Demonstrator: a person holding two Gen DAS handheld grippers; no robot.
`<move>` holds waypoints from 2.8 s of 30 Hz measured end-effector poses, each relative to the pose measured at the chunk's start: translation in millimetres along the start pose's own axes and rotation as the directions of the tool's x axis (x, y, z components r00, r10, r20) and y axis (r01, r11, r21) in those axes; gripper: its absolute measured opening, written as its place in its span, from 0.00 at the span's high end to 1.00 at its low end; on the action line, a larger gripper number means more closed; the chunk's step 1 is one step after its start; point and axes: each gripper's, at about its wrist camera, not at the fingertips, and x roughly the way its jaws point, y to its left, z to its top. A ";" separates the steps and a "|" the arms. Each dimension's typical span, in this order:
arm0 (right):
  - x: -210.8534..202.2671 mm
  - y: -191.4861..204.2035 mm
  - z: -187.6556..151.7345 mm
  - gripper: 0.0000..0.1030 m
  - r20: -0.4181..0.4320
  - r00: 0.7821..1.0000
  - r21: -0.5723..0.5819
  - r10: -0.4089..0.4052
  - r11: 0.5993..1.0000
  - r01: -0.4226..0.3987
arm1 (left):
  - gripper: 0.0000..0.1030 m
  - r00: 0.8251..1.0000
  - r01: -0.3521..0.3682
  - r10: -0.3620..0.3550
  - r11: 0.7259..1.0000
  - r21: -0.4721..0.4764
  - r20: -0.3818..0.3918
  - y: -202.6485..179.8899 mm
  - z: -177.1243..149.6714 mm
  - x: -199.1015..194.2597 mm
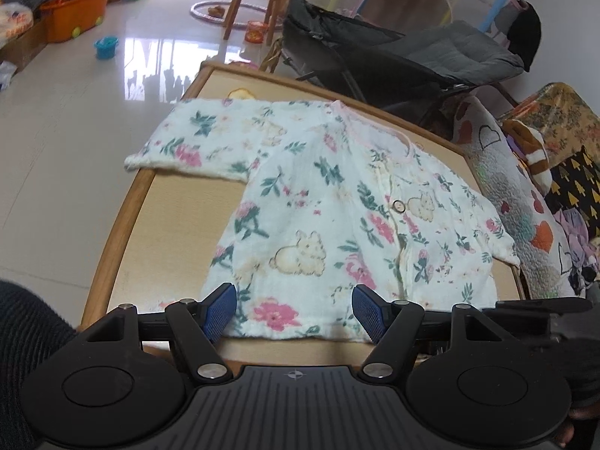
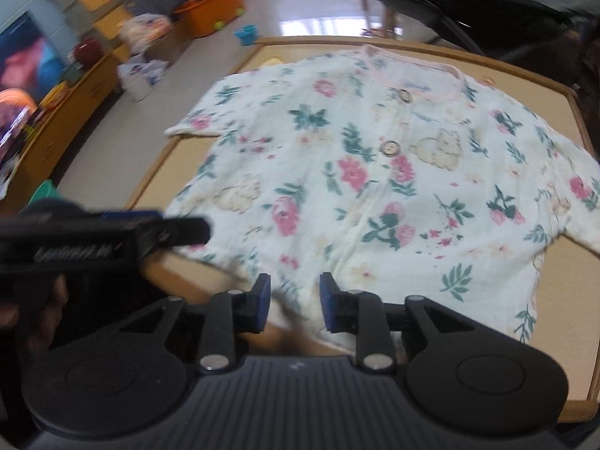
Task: Fold clothes
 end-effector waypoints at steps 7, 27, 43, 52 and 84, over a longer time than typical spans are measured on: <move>-46.7 -23.4 -14.1 0.67 0.088 0.996 0.019 -0.024 1.000 0.022 | 0.32 1.000 0.028 -0.029 0.997 0.069 0.012 -34.5 20.2 3.1; -54.9 -112.7 -53.9 0.71 0.046 0.963 0.272 -0.265 0.931 0.243 | 0.32 0.991 -0.018 0.064 0.934 0.356 -0.117 -99.9 4.7 65.0; -53.5 -94.8 -48.7 0.99 0.001 0.959 0.187 -0.285 0.942 0.280 | 0.26 0.993 -0.041 0.079 0.921 0.387 -0.084 -98.8 -2.7 68.5; -56.2 -90.1 -46.7 0.90 -0.023 0.942 0.141 -0.335 0.932 0.335 | 0.24 0.996 -0.005 0.033 0.942 0.335 -0.079 -91.4 1.9 62.7; -6.1 -81.1 14.0 0.76 0.084 0.932 0.110 -0.352 0.933 0.342 | 0.22 0.947 -0.309 0.321 0.911 0.273 0.000 13.1 123.5 102.6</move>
